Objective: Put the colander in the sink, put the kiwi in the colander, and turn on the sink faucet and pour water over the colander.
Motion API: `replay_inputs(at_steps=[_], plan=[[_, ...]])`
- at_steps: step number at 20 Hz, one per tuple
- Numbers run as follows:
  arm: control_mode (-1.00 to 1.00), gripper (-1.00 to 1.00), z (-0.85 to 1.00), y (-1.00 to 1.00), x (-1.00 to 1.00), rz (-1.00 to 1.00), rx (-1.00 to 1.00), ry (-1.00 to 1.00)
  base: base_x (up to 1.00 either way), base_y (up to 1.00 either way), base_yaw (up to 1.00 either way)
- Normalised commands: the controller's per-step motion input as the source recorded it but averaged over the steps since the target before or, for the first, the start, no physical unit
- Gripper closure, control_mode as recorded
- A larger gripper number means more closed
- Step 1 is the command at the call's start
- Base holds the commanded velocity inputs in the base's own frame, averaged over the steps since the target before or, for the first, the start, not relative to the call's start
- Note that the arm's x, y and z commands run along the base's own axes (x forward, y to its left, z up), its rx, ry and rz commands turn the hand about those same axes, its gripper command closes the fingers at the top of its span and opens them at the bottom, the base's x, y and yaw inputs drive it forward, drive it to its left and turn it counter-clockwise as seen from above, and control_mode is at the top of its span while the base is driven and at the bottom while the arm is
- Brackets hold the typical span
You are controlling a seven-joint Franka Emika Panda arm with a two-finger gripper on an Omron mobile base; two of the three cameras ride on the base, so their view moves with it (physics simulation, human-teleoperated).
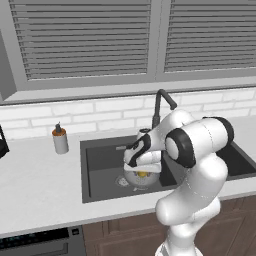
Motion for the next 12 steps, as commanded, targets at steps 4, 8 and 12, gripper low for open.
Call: replay_inputs(at_steps=[4, 8, 12], plan=[[-1.0, 1.0, -0.32, 0.0, 0.53, -0.01, 0.0, 0.0, 0.0, 0.0, 0.0], [-1.0, 1.0, -0.4, 0.0, 0.36, 0.0, -0.02, 0.0, 0.0, 0.0, 0.0], [-1.0, 1.0, -0.41, 0.0, 0.2, 0.0, -0.02, 0.0, 0.0, 0.0, 0.0]])
